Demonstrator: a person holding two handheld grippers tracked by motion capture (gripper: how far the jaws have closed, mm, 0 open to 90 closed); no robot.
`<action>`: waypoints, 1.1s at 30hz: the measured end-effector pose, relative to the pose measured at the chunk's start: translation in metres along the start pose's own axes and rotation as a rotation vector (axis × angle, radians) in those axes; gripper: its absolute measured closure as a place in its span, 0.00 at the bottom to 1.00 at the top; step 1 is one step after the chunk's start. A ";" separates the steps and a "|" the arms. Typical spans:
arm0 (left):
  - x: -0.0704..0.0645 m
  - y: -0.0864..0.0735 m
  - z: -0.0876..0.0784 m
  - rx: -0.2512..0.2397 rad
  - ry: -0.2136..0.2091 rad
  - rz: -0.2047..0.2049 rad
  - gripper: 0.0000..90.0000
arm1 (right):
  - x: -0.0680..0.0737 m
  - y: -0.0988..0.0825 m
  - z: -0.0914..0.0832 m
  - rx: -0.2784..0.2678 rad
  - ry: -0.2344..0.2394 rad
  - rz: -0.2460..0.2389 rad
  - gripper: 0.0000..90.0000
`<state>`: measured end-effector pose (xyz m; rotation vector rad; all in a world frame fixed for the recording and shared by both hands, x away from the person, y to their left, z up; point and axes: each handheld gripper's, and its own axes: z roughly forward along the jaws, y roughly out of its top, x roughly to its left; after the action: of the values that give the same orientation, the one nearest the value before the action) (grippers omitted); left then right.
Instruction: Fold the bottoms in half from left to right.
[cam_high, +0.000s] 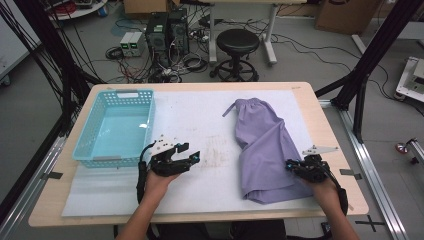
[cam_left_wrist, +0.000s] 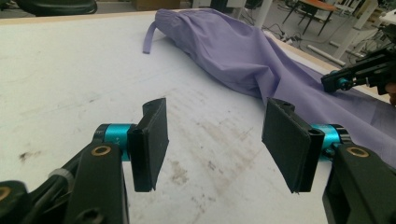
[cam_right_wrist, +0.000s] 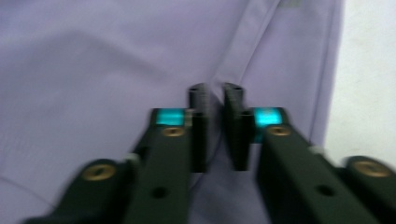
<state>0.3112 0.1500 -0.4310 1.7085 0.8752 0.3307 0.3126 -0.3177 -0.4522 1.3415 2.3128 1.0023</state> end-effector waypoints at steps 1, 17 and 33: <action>0.000 -0.002 -0.003 -0.001 0.001 0.002 0.45 | 0.001 0.000 -0.003 -0.007 0.013 -0.012 1.00; -0.004 -0.006 -0.015 -0.009 -0.006 -0.014 0.46 | -0.024 -0.023 -0.047 0.022 -0.161 0.088 0.89; 0.000 -0.009 -0.024 -0.021 0.005 -0.047 0.46 | 0.073 0.037 -0.010 -0.155 0.077 -0.129 0.73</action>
<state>0.2930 0.1679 -0.4313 1.6661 0.9116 0.3112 0.2930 -0.2482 -0.4124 1.0982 2.2892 1.1829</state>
